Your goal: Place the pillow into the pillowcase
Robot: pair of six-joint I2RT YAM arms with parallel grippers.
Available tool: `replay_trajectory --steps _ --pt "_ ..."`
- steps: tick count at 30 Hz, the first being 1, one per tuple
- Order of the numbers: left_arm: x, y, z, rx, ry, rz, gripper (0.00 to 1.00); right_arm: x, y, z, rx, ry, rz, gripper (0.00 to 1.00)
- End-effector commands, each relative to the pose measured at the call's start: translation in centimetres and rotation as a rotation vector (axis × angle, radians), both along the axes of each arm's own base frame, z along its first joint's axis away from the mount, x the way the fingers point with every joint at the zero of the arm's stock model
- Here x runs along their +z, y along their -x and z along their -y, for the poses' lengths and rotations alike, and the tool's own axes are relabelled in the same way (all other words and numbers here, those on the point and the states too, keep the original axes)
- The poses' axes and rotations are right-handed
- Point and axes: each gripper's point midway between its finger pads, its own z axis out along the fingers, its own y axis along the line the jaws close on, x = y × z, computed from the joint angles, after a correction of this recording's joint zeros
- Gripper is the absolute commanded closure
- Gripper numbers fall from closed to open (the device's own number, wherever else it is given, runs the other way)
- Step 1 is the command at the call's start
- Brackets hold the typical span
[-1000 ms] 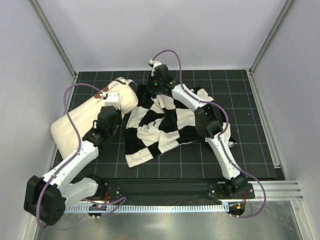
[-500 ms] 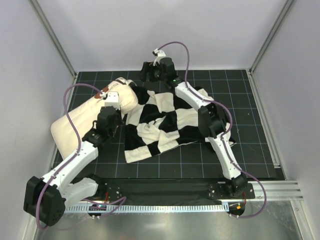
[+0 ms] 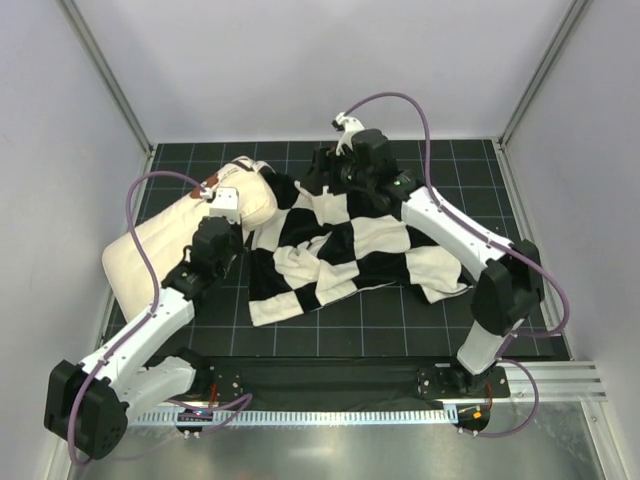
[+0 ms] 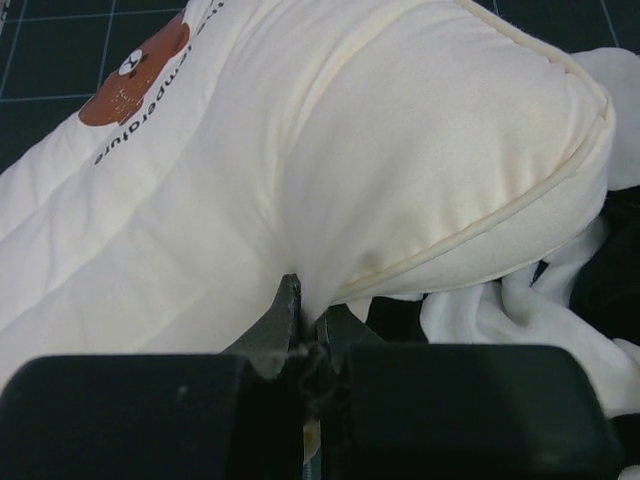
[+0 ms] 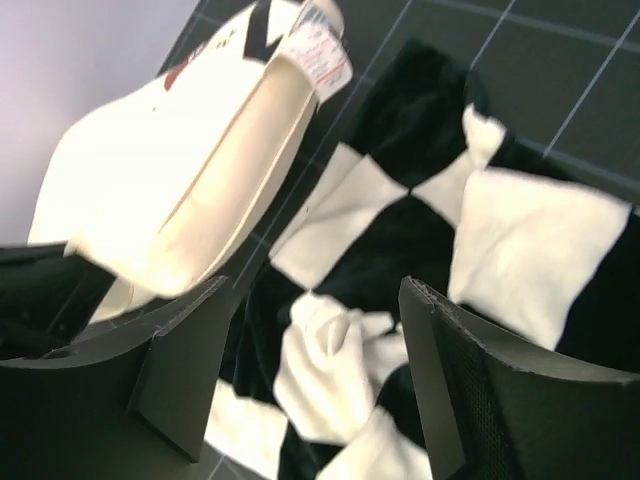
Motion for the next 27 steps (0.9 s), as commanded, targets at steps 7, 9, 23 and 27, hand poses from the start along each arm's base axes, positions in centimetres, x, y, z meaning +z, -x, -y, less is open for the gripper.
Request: replay_trajectory --steps 7,9,23,27 --pt "3.1 0.2 2.5 -0.114 0.131 0.134 1.00 -10.1 6.4 3.5 -0.138 0.255 -0.216 0.31" --pt "3.1 0.4 2.8 -0.130 0.143 0.135 1.00 -12.3 6.5 4.0 -0.153 0.296 -0.246 0.32" --pt "2.8 0.6 3.6 -0.206 0.109 0.185 1.00 -17.5 1.5 5.3 -0.302 0.561 -0.253 0.31" --pt "3.1 0.3 4.2 -0.263 0.064 0.254 1.00 -17.7 0.4 5.2 -0.326 0.590 -0.243 0.49"
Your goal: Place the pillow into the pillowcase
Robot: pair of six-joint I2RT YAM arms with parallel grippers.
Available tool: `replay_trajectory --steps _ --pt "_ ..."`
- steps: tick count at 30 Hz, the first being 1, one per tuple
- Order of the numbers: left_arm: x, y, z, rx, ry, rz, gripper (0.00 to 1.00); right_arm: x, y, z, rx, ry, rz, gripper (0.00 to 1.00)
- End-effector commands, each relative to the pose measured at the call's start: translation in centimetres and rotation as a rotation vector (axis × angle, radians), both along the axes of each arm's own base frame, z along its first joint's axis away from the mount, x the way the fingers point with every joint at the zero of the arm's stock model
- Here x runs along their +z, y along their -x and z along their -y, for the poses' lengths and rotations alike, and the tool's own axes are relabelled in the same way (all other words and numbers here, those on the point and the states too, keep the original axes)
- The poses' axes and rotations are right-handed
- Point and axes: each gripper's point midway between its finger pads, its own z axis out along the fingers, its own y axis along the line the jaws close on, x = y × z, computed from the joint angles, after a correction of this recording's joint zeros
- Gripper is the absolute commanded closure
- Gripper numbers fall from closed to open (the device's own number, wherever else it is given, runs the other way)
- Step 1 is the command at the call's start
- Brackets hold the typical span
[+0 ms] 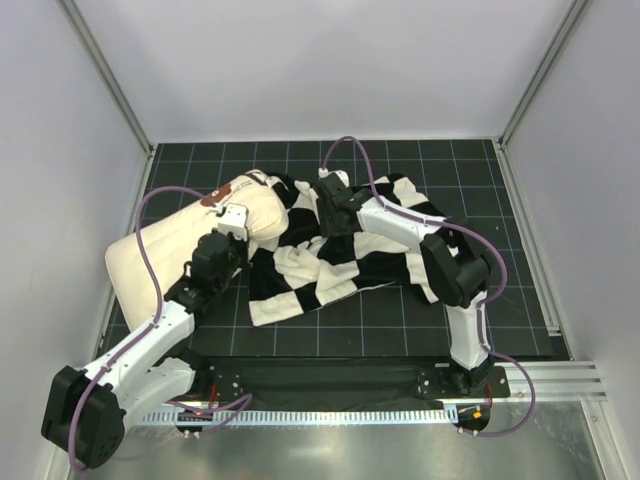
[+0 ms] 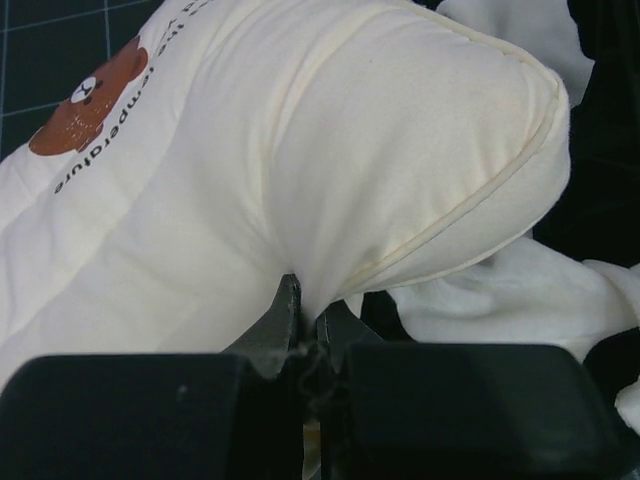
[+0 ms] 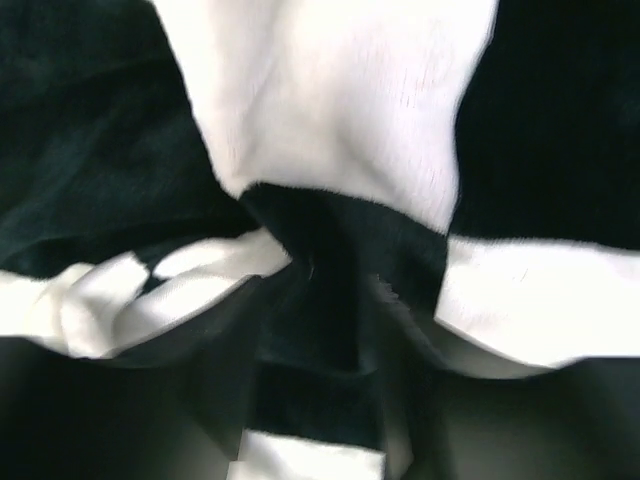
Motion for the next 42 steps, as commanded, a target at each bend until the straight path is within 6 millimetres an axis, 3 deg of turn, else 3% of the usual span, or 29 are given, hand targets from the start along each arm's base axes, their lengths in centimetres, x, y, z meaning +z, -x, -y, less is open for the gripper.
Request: replay_trajectory --steps 1,2,3,7,14,18,24,26,31,33,34,37,38,39,42 --pt "6.2 -1.5 2.2 -0.103 0.060 0.260 1.00 2.4 -1.9 -0.1 -0.029 0.024 0.074 0.56" --pt "6.6 -1.7 2.4 -0.120 0.032 0.290 1.00 2.4 -1.9 -0.1 -0.030 0.027 0.070 0.63" --pt "6.4 -1.7 2.7 -0.145 0.018 0.298 1.00 2.5 -1.8 -0.1 -0.036 0.028 0.065 0.79" --pt "6.8 -0.8 4.2 -0.254 0.017 0.354 1.00 4.1 -1.1 -0.5 -0.001 -0.025 0.076 0.96" --pt "7.2 1.2 6.7 -0.430 -0.031 0.435 1.00 7.5 1.0 -1.0 0.064 -0.135 0.077 0.96" --pt "6.2 1.7 8.2 -0.484 -0.130 0.443 1.00 9.1 2.0 -0.6 0.082 -0.189 0.078 0.96" --pt "2.8 3.3 10.7 -0.532 -0.290 0.375 1.00 11.3 3.3 0.6 0.089 -0.222 0.078 0.96" --pt "1.5 2.7 9.8 -0.443 -0.330 0.324 1.00 11.8 3.4 1.2 0.084 -0.231 0.078 0.96" --pt "-0.4 2.7 10.4 -0.423 -0.345 0.206 0.98 11.8 3.5 2.2 0.087 -0.256 0.070 0.96" --pt "-1.6 3.6 10.9 -0.443 -0.308 0.141 0.85 12.0 3.2 2.4 0.084 -0.267 0.072 0.96" --pt "-1.6 3.8 11.1 -0.438 -0.291 0.130 0.65 11.9 2.9 2.7 0.076 -0.263 0.074 0.96" --pt "-0.9 4.5 10.9 -0.389 -0.200 0.130 0.43 12.2 2.8 2.2 0.105 -0.294 0.063 0.96" --pt "-0.2 4.4 10.5 -0.366 -0.183 0.144 0.19 12.3 2.8 2.2 0.112 -0.296 0.061 0.96" --pt "1.2 4.3 10.0 -0.327 -0.144 0.168 0.08 12.4 2.8 2.0 0.121 -0.300 0.059 0.96" --pt "4.3 3.8 7.6 -0.166 -0.093 0.180 0.01 12.4 2.9 1.9 0.133 -0.300 0.056 0.96"
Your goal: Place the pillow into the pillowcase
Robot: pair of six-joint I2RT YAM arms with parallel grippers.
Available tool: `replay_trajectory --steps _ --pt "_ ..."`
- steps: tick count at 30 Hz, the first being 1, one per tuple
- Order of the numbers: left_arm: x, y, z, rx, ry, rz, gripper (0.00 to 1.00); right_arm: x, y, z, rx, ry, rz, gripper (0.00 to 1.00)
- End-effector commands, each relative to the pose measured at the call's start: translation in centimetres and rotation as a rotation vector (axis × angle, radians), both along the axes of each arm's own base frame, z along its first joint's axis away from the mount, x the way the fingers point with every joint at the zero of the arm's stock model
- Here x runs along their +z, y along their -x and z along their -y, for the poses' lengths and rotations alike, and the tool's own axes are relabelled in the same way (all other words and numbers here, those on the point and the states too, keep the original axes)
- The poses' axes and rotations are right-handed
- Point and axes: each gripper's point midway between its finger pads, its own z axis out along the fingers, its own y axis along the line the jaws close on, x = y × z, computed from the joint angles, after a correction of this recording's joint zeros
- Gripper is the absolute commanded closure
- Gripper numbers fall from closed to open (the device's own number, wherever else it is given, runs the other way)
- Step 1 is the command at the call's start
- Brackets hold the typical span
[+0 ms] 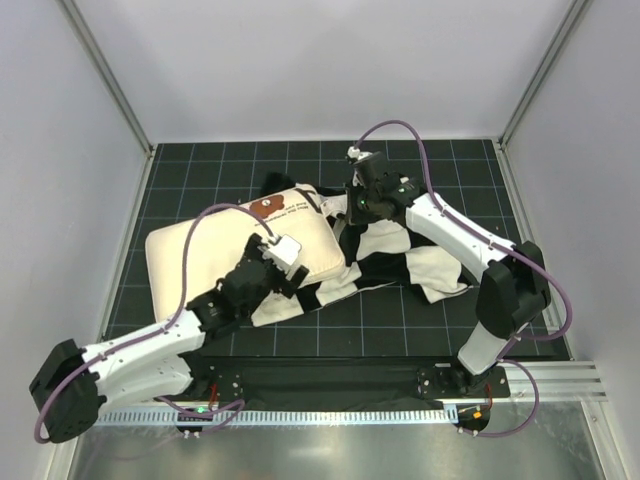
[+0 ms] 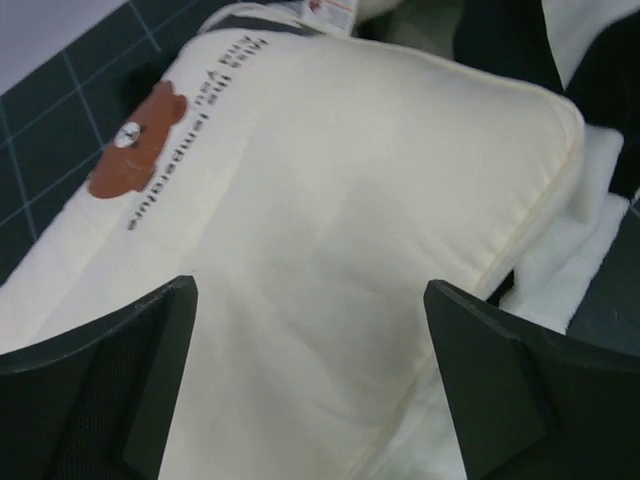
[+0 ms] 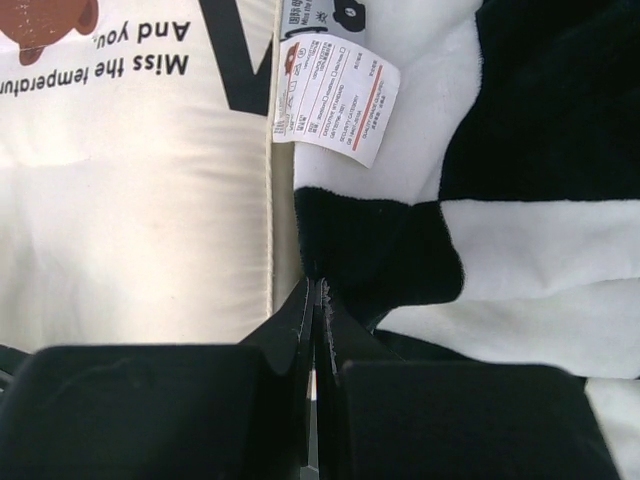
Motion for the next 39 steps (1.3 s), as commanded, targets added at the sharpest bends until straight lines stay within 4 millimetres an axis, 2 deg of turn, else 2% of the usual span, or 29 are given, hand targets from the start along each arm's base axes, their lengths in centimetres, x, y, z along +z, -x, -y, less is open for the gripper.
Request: replay_trajectory --steps 1,3,4,5,6,7,8,9,10,11,12,13,14,16,17,19,20,22,23,24,27,30,33,34,35,36,37,38,39 --pt "8.2 -1.6 -2.0 0.213 0.213 0.093 0.00 2.2 0.0 -1.0 0.054 -0.044 0.043 0.96" --pt "10.4 -2.1 -3.1 0.310 0.277 0.091 0.00 2.0 0.0 -0.9 0.064 -0.035 0.042 0.96" --pt "9.8 -2.3 -3.4 0.365 0.287 0.036 0.00 1.9 0.0 -0.9 0.064 -0.032 0.042 0.96" --pt "12.5 -2.8 -3.4 0.403 0.341 0.034 0.00 1.9 0.0 -0.9 0.065 -0.030 0.044 0.96" --pt "12.6 -3.2 -3.5 0.432 0.334 0.002 0.00 1.9 -0.1 -0.8 0.065 -0.025 0.045 0.96" --pt "10.4 -3.4 -3.2 0.469 0.265 -0.094 0.00 1.9 -0.1 -0.8 0.065 -0.024 0.047 0.96" --pt "12.4 -4.0 -2.7 0.479 0.296 -0.102 0.00 1.9 -0.2 -0.8 0.063 -0.023 0.050 0.96" --pt "12.5 -4.2 -2.2 0.489 0.292 -0.130 0.00 2.1 -0.3 -0.8 0.062 -0.023 0.056 0.96" --pt "10.3 -4.7 -1.1 0.498 0.239 -0.205 0.00 2.1 -0.3 -0.8 0.062 -0.022 0.054 0.96" --pt "9.2 -4.2 -1.0 0.524 0.225 -0.276 0.00 2.2 -0.3 -0.8 0.062 -0.023 0.057 0.96" --pt "10.1 -4.6 0.1 0.520 0.255 -0.303 0.00 2.3 -0.4 -0.8 0.061 -0.024 0.060 0.96" --pt "9.5 -4.7 0.8 0.516 0.260 -0.339 0.00 2.3 -0.5 -0.8 0.059 -0.020 0.062 0.96" --pt "8.1 -4.6 2.4 0.502 0.285 -0.411 0.00 2.3 -0.5 -0.8 0.058 -0.019 0.062 0.96" --pt "7.5 -4.8 3.5 0.514 0.323 -0.453 0.00 2.5 -0.6 -0.7 0.053 -0.017 0.068 0.96" --pt "6.2 -5.1 3.9 0.538 0.320 -0.480 0.00 2.6 -0.6 -0.7 0.050 -0.016 0.068 0.96" --pt "5.0 -5.7 4.2 0.579 0.346 -0.515 0.00 2.6 -0.6 -0.7 0.052 -0.019 0.068 0.96" --pt "3.5 -6.3 4.2 0.595 0.340 -0.558 0.00 2.5 -0.5 -0.7 0.052 -0.018 0.063 0.96" --pt "1.9 -7.3 4.6 0.608 0.361 -0.609 0.00 2.6 -0.4 -0.6 0.050 -0.019 0.065 0.96" --pt "1.0 -8.1 3.9 0.640 0.364 -0.622 0.01 2.5 -0.4 -0.5 0.050 -0.017 0.065 0.96" --pt "-0.2 -8.5 3.8 0.656 0.354 -0.639 0.03 2.4 -0.4 -0.5 0.048 -0.016 0.063 0.96" --pt "-1.9 -10.2 3.5 0.686 0.380 -0.648 0.10 2.2 -0.2 -0.4 0.047 -0.012 0.060 0.96" --pt "-3.1 -11.5 3.5 0.698 0.388 -0.658 0.21 2.1 -0.1 -0.3 0.046 -0.012 0.062 0.96" --pt "-3.1 -12.7 3.6 0.682 0.404 -0.638 0.47 1.9 -0.1 -0.3 0.046 -0.012 0.057 0.96" --pt "-2.8 -12.9 3.4 0.680 0.406 -0.619 0.64 1.9 -0.1 -0.2 0.044 -0.011 0.059 0.96" --pt "-2.3 -13.2 3.2 0.655 0.391 -0.584 0.74 1.8 -0.1 -0.2 0.044 -0.007 0.058 0.96" --pt "-2.4 -13.2 2.8 0.647 0.367 -0.566 0.91 1.8 -0.1 -0.2 0.043 -0.005 0.057 0.96" --pt "-2.1 -13.2 2.5 0.634 0.348 -0.544 1.00 1.8 -0.1 -0.2 0.042 -0.005 0.059 0.96" --pt "-1.0 -13.5 1.6 0.611 0.301 -0.482 1.00 1.8 -0.2 -0.1 0.042 -0.003 0.060 0.96" --pt "-1.1 -13.4 1.0 0.605 0.268 -0.462 1.00 1.9 -0.3 -0.1 0.041 -0.004 0.063 0.96"
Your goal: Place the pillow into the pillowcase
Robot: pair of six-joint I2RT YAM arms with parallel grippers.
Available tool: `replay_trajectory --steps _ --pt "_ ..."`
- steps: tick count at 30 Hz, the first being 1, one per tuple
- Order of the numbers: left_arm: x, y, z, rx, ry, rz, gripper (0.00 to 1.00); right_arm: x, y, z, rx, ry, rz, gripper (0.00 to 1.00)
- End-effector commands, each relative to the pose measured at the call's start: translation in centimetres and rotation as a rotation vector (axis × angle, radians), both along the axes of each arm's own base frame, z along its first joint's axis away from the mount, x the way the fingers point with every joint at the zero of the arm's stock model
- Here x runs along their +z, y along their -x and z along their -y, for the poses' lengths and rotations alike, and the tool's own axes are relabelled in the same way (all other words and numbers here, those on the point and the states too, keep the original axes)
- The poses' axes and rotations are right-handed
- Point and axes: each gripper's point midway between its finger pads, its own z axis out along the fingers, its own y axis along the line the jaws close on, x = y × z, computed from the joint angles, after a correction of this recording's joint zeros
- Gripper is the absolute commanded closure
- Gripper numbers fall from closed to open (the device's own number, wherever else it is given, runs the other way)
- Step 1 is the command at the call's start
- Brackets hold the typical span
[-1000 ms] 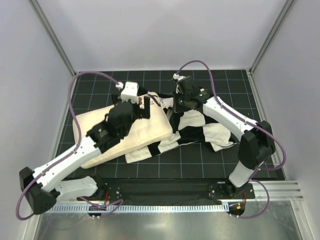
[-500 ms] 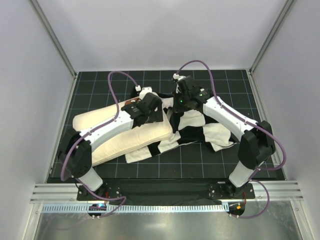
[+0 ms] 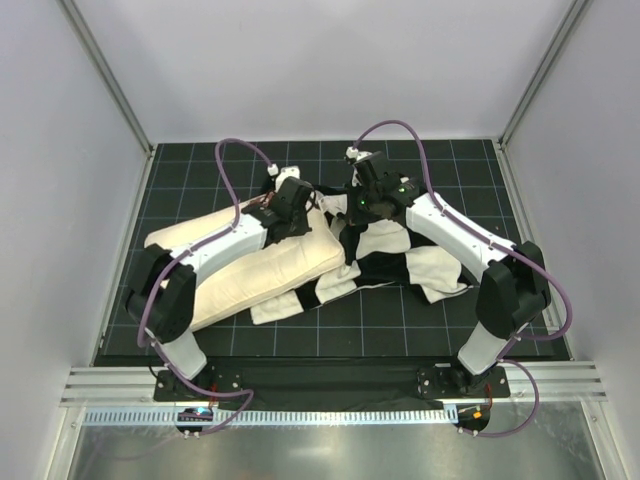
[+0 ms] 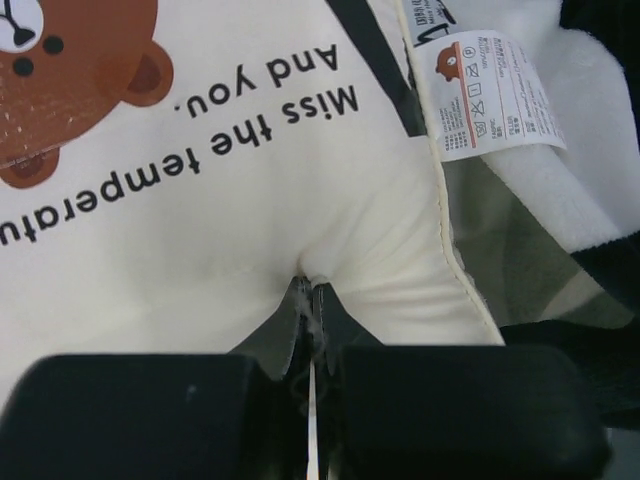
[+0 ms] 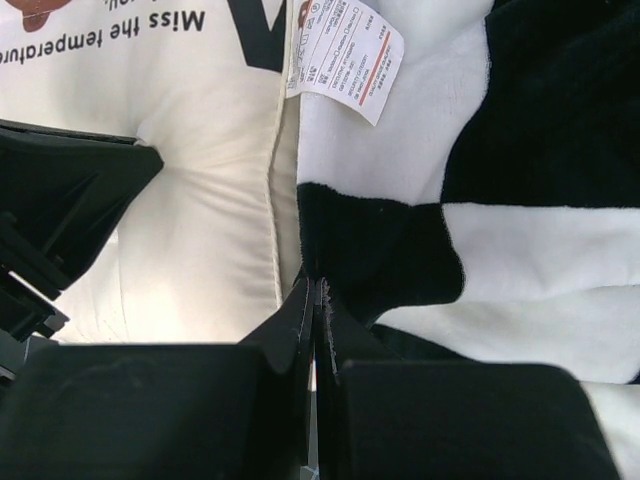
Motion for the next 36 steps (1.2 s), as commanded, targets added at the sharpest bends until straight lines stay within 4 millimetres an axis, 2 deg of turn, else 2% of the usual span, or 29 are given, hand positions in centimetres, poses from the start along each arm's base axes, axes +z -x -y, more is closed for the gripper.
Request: replay_trajectory --steps 1,2,4,5,7,11,12,14,15,18,20,21,23,24,27,28,29,30,31,36 --pt "2.4 -2.1 -2.8 -0.034 -0.124 0.157 1.00 1.7 -0.4 -0.1 0.003 -0.011 0.055 0.96" --pt "3.9 -2.4 -3.7 -0.048 -0.167 0.214 1.00 1.9 -0.5 0.0 0.003 -0.011 0.057 0.96" --pt "4.8 -2.6 -5.4 -0.048 -0.196 0.247 1.00 2.2 -0.6 -0.3 0.008 -0.020 0.060 0.96" --pt "6.1 -2.7 -5.7 -0.061 -0.180 0.271 1.00 2.3 -0.6 -0.4 0.011 -0.023 0.059 0.96" --pt "7.0 -3.3 -6.8 -0.068 -0.152 0.283 1.00 2.5 -0.5 -0.5 0.015 -0.026 0.060 0.96" --pt "9.6 -3.2 -6.6 -0.140 -0.164 0.359 1.00 3.1 -0.6 -0.6 0.018 -0.038 0.069 0.96" --pt "10.7 -3.2 -6.5 -0.180 -0.179 0.407 1.00 3.2 -0.5 -0.6 0.017 -0.040 0.069 0.96" --pt "11.1 -2.9 -6.2 -0.226 -0.183 0.434 1.00 3.3 -0.4 -0.6 0.020 -0.038 0.069 0.96" --pt "11.9 -2.4 -5.3 -0.285 -0.150 0.453 1.00 3.3 -0.4 -0.5 0.019 -0.039 0.068 0.96" --pt "11.6 -0.6 -3.3 -0.378 -0.110 0.464 1.00 3.5 -0.3 -0.4 0.018 -0.038 0.067 0.96" --pt "11.3 0.0 -2.5 -0.398 -0.147 0.514 1.00 4.2 -0.1 -0.6 0.029 -0.052 0.071 0.96" --pt "9.2 0.8 -2.5 -0.413 -0.181 0.490 1.00 4.4 0.1 -0.9 0.042 -0.063 0.064 0.96" --pt "8.8 1.2 -1.5 -0.427 -0.216 0.539 1.00 5.4 0.3 -1.0 0.050 -0.079 0.075 0.96" --pt "7.4 1.7 -1.3 -0.441 -0.228 0.521 1.00 5.8 0.3 -1.0 0.051 -0.084 0.081 0.96" --pt "5.7 3.3 0.7 -0.549 -0.228 0.534 1.00 6.6 -0.2 -0.7 0.046 -0.067 0.095 0.96" --pt "5.4 3.7 1.1 -0.566 -0.226 0.536 1.00 7.6 -0.7 -0.8 0.042 -0.075 0.110 0.96" --pt "5.5 4.1 1.4 -0.589 -0.223 0.549 1.00 7.7 -0.8 -0.8 0.042 -0.069 0.107 0.96" --pt "5.6 4.4 1.8 -0.602 -0.215 0.559 1.00 6.9 -0.9 -0.8 0.041 -0.049 0.080 0.96" --pt "5.1 4.9 1.6 -0.614 -0.214 0.555 1.00 7.7 -1.3 -0.9 0.042 -0.051 0.093 0.96" --pt "5.8 7.5 3.4 -0.761 -0.114 0.595 1.00 7.5 -2.0 -1.7 0.065 -0.064 0.097 0.96"
